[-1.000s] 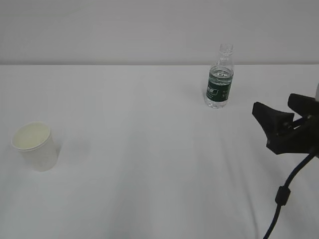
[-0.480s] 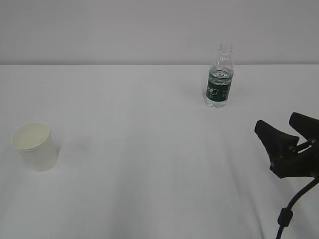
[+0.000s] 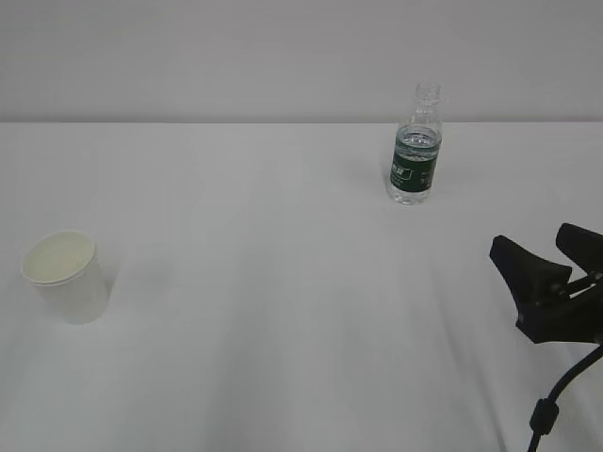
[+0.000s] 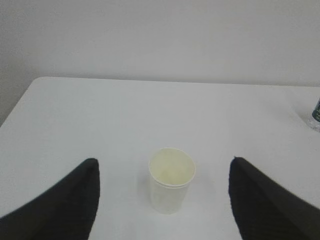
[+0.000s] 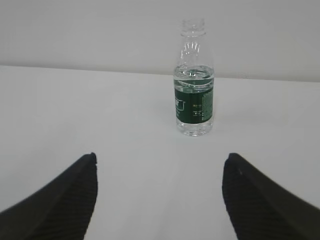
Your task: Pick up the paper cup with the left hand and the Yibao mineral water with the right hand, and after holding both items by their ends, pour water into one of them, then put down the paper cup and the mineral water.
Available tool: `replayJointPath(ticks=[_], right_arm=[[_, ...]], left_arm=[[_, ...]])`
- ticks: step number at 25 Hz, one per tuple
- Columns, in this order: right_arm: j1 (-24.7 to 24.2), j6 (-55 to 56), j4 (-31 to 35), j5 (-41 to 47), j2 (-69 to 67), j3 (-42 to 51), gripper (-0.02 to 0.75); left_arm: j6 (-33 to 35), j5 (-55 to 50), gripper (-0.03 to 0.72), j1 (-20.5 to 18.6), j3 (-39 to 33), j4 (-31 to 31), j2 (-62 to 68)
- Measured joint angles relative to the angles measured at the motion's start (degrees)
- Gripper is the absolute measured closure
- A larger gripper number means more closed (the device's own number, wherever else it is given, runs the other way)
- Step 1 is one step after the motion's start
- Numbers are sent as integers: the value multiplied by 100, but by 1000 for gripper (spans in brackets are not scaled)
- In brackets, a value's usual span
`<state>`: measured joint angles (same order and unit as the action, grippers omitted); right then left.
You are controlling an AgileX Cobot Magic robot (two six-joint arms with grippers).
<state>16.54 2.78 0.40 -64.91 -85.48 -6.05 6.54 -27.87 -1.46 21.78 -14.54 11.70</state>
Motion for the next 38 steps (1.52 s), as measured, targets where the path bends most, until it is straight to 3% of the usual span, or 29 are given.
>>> replayJointPath(ticks=[10,19,27,38], right_arm=[[0,-209,67,-34,-1086,-177,146],[0,-278,67,-34,-1204,-608,142],[0,-320,57,-43,-1213,-734,62],[0,-320,79,-43,-1213,-734,126]], left_arm=[[0,21,116,0,0,-13,0],[0,21,123,0,0,-26,0],[0,21,130,0,0,-26,0],[0,21,141,0,0,-26,0]])
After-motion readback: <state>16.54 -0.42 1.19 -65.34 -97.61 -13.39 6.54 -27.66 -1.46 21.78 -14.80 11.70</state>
